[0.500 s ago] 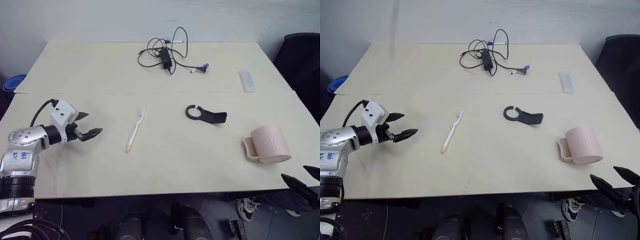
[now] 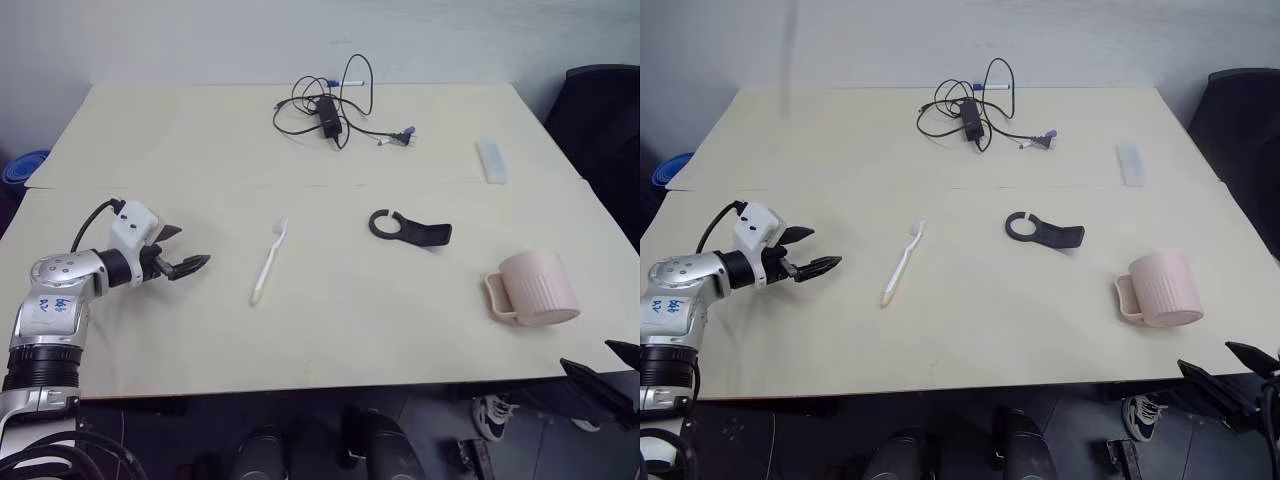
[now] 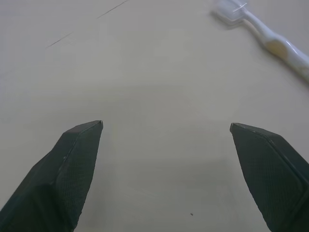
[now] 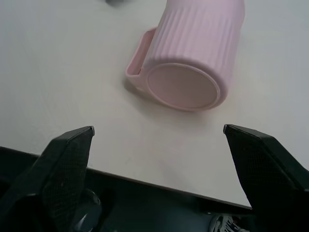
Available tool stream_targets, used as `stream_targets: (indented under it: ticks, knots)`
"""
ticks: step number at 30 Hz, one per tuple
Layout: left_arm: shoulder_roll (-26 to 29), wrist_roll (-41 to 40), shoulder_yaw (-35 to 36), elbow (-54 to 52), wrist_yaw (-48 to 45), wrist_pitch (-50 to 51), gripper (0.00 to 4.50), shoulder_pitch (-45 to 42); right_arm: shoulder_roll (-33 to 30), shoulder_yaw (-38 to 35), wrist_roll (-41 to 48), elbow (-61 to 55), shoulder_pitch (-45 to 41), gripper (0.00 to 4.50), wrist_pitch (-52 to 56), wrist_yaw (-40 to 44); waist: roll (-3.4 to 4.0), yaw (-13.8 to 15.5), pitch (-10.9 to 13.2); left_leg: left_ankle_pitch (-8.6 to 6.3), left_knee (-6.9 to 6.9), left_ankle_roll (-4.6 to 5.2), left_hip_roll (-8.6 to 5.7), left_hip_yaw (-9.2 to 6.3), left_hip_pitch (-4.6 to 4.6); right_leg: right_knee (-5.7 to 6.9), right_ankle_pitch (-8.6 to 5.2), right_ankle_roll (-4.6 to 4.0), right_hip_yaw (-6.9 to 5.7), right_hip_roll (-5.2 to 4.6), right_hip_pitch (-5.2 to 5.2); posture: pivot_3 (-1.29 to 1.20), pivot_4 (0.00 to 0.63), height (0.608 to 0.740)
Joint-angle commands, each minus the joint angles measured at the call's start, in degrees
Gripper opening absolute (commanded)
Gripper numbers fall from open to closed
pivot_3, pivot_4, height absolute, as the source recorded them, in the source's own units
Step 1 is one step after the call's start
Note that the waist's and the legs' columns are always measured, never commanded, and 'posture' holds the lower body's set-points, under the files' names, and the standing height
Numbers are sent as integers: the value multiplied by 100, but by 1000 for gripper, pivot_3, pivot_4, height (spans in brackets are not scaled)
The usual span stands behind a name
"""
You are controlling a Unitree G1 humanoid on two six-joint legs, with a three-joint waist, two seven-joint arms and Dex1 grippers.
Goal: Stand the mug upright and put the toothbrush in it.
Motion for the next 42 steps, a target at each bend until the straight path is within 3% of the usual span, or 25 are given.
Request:
stream_targets:
  ticks: [1,12,16,20,23,25,30,34,41,42]
  knots:
    - [85,-184,180,-315,-159,-35,4473,24,-60,-118,143,20,-43,4500,100,-88,0,-1,0,0,0,0,0,0,0,1,0,0,0,0,0,0,150,740]
    - [101,-743,317,-1097,-488,532,4473,72,-403,-200,480,-347,-245,4500,454,-61,0,-1,0,0,2,0,-1,0,0,2,0,0,2,-1,1,0,150,740]
    - [309,-1939,487,-2313,-1276,1500,4473,105,-1074,-32,936,-770,-898,4500,832,-167,0,-17,0,2,4,-3,1,-1,0,14,0,0,6,0,0,0,150,740]
    - [560,-2383,212,-3087,-1451,2212,4473,-166,-2085,995,648,-807,-2040,4500,840,-219,0,-27,0,5,6,-9,-2,-1,3,10,0,0,10,4,1,0,150,740]
    - [757,-2332,-296,-3536,-1881,2156,4473,-302,-2707,2812,-187,-492,-3549,4500,495,-312,2,-39,2,7,4,-13,-11,1,7,8,-2,-2,15,11,1,0,150,740]
    - [736,-2275,-598,-3630,-2026,2115,4473,-486,-2905,4320,-1491,-114,-4519,4500,-164,-210,6,-44,4,9,8,-16,-23,4,9,9,-3,-4,17,15,-1,0,150,740]
    - [470,-2151,-1054,-3620,-1999,2047,4473,-949,-2387,6683,-4326,1591,-6244,4500,-1723,-526,6,-17,4,15,11,-25,-24,12,-22,10,-7,-6,2,23,-16,0,150,740]
    - [252,-2152,-1129,-3632,-1853,2089,4473,-1146,-1802,7464,-5558,2828,-6978,4500,-2682,-808,8,-37,5,15,18,-23,-22,36,-26,17,-4,-1,5,22,-19,0,150,740]
    - [232,-2165,-1013,-3701,-1675,2121,4473,-1105,-1041,7731,-6511,4475,-7613,4500,-3705,-1445,7,-171,5,20,22,-33,-1,38,-12,30,-5,-4,8,25,-11,0,150,740]
    - [243,-2168,-998,-3716,-1657,2117,4500,-1085,-957,7743,-6578,4679,-7668,4097,-3834,-1486,6,-175,4,20,22,-33,-1,38,-10,30,-6,-4,8,25,-10,0,150,740]
